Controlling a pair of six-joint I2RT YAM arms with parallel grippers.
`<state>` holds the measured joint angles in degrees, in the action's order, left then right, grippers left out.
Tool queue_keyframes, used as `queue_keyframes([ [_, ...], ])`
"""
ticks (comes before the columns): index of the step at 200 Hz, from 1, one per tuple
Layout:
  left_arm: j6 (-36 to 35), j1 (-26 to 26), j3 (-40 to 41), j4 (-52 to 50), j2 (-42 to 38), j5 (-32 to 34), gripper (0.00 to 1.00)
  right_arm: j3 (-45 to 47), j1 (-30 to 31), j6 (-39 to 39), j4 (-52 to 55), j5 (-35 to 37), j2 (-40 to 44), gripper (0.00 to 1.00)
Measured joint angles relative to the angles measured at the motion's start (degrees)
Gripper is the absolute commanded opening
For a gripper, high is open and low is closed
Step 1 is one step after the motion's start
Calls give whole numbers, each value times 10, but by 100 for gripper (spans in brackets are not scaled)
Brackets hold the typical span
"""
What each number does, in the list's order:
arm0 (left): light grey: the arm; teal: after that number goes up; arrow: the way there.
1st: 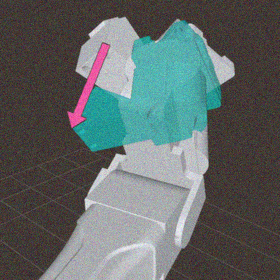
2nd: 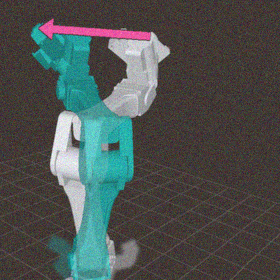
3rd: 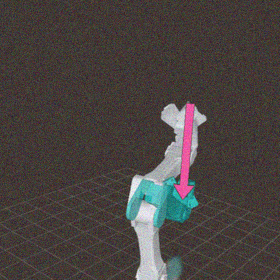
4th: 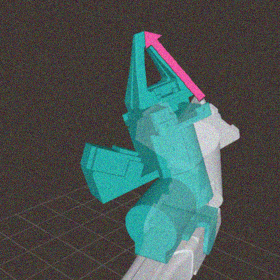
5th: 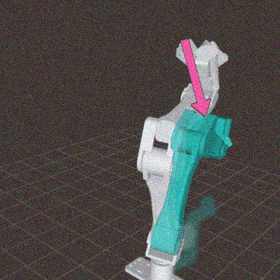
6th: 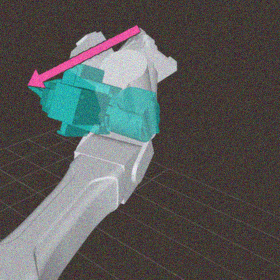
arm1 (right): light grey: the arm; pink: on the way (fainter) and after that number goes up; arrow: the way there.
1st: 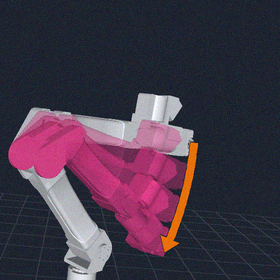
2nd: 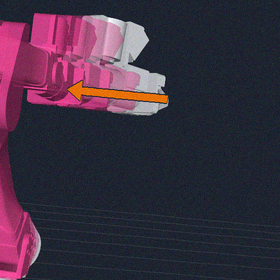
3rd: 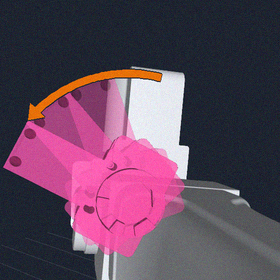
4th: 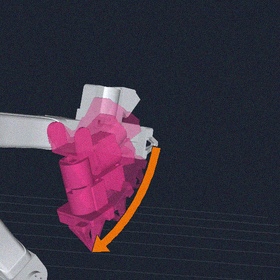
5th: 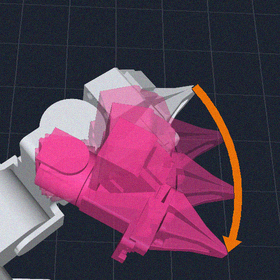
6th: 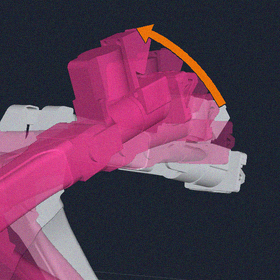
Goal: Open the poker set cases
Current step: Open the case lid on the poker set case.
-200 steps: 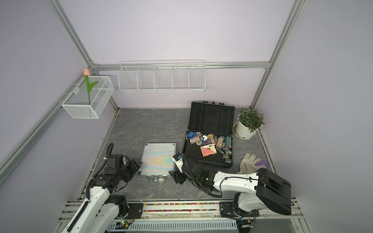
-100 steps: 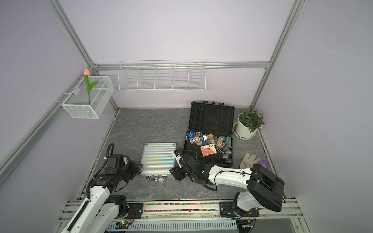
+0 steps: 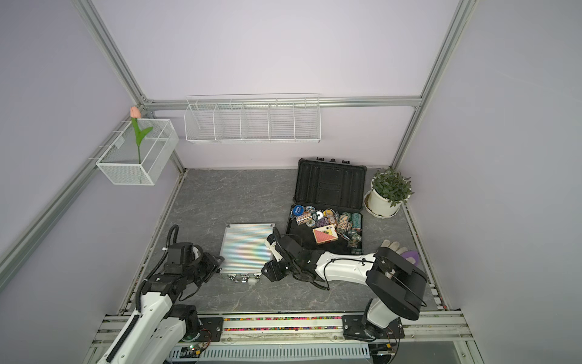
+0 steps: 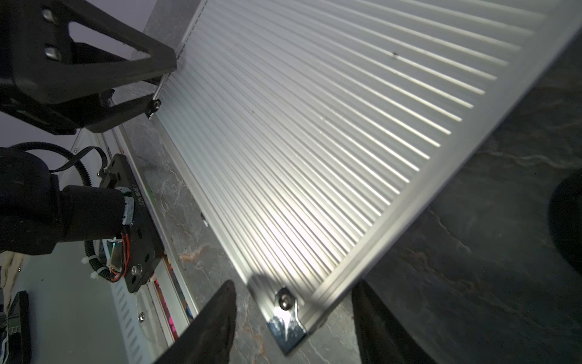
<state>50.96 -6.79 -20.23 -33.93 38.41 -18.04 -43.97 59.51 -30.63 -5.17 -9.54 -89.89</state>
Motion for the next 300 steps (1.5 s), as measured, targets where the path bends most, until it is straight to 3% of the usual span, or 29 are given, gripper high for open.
queue_keyframes([
  [38,5,0,10,10,-7,-3,40,-6,-16,-13,4,-23,-9,61],
  [123,10,0,26,27,-25,-20,40,-11,-33,-50,10,-40,-16,52],
  [169,13,0,25,16,-31,-31,40,-11,-37,-61,12,-40,-13,51],
  [300,28,0,-24,-50,-17,-55,40,33,-45,-82,-54,-49,6,51],
])
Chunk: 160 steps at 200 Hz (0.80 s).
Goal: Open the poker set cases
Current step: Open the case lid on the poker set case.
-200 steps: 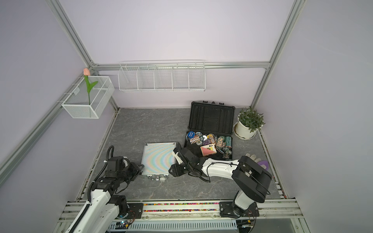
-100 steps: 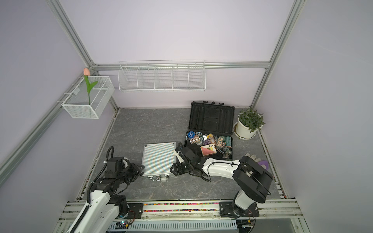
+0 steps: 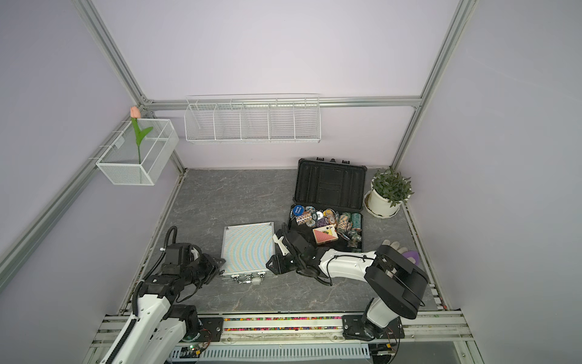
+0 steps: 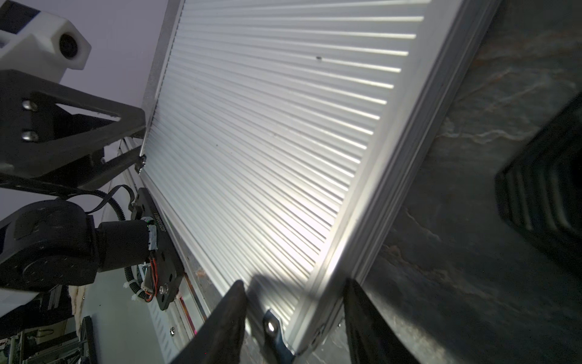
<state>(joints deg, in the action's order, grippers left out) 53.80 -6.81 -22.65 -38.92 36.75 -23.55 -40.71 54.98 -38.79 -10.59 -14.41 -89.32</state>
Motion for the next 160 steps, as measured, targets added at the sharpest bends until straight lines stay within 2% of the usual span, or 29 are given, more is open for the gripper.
queue_keyframes([
  [160,32,0,-4,7,-22,7,40,89,-14,-66,-199,-17,11,52],
])
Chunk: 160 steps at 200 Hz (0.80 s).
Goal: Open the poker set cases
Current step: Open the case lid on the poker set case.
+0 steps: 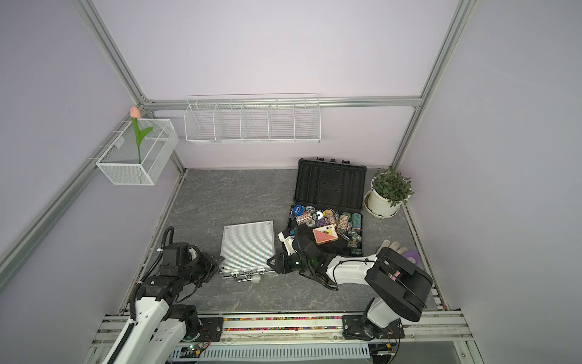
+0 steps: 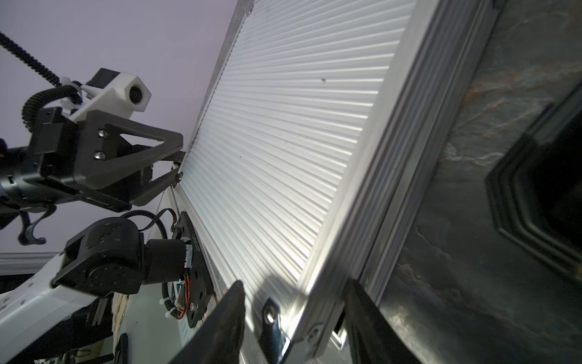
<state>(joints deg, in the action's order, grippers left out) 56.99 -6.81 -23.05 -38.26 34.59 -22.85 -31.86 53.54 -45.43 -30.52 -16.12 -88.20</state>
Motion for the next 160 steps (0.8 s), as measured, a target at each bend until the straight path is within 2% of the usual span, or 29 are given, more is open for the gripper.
queue_keyframes([
  [85,8,0,-26,-1,-5,19,40,17,-3,-11,-63,2,8,52],
  [160,-31,-3,-87,11,-14,25,40,33,-8,25,-144,36,57,53],
])
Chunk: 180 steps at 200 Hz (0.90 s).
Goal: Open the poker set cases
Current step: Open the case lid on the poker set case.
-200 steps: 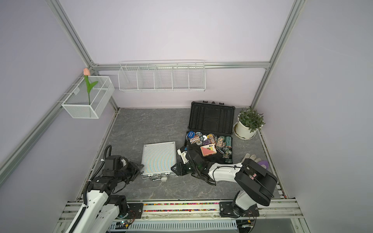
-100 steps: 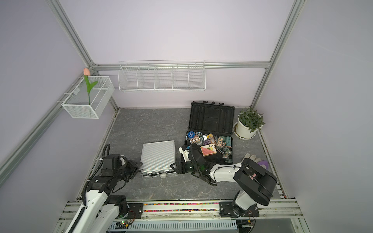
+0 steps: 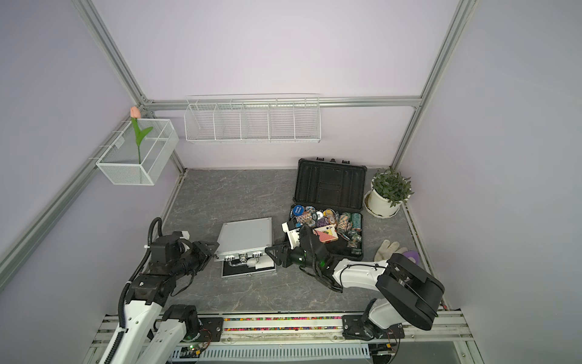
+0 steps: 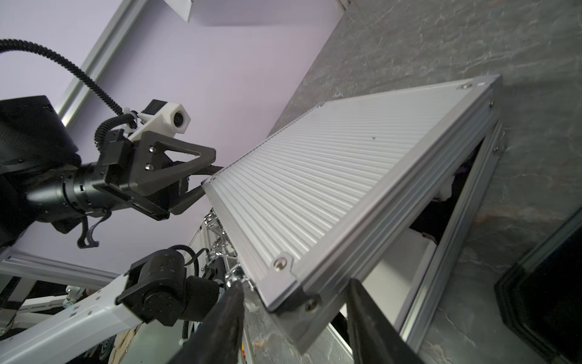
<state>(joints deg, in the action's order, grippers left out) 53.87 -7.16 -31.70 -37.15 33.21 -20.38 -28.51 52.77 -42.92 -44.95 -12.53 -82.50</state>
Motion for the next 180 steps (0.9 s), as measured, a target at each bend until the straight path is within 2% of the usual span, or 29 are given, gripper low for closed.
queue_keyframes([
  [94,-17,-4,-46,45,32,-13,41,-21,-21,40,-24,33,19,52],
  [147,-22,-10,-71,76,57,-13,42,-59,-46,44,6,29,29,53],
  [180,-53,-12,-106,77,87,-8,42,-102,-64,44,36,12,32,53],
])
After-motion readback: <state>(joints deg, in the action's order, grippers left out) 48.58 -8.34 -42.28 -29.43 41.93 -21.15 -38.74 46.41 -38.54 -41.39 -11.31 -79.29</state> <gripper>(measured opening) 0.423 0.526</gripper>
